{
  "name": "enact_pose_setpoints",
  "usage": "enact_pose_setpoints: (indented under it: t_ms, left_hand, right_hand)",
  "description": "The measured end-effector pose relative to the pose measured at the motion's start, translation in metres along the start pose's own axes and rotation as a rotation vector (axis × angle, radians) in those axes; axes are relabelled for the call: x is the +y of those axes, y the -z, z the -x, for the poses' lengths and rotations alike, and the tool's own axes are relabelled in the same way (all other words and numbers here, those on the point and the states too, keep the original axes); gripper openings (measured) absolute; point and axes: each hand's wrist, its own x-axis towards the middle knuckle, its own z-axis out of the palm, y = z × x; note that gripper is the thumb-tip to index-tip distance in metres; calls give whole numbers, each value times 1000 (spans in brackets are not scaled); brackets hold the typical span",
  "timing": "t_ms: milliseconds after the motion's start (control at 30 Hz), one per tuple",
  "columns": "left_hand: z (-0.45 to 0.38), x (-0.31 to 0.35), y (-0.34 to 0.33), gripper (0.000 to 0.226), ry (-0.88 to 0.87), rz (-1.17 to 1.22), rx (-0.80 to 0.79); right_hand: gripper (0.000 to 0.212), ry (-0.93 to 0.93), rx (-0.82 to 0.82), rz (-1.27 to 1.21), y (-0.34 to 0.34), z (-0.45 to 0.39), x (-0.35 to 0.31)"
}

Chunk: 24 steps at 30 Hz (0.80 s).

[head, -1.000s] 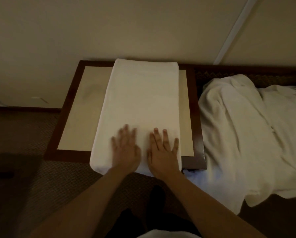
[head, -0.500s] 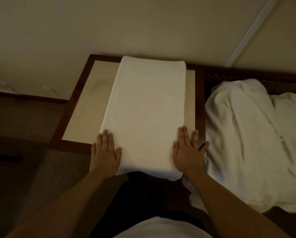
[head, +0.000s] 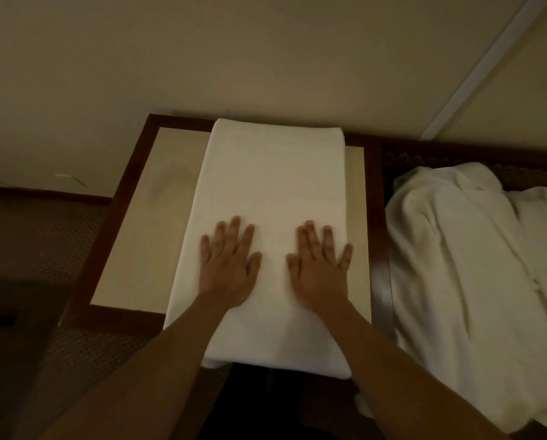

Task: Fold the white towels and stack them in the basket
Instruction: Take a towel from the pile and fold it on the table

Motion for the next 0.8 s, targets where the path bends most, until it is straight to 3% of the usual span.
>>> enact_pose_setpoints:
  t_ms: [167, 233, 333, 500, 800]
  left_hand:
    - [-52, -36, 15, 68, 203, 4, 22]
    - [-61, -22, 15, 70, 159, -5, 39]
    - [-87, -4, 17, 72, -35, -16, 16]
    - [-178, -29, 39, 78, -26, -30, 23]
    - [-299, -51, 57, 77, -22, -52, 34]
  right_hand:
    - [63, -282, 44, 28, 27, -43, 41]
    - [66, -216, 84, -24, 28, -45, 18]
    - [69, 1, 13, -23, 25, -67, -6]
    - [68, -306, 31, -67, 43, -165, 20]
    - [69, -258, 61, -42, 72, -272, 53]
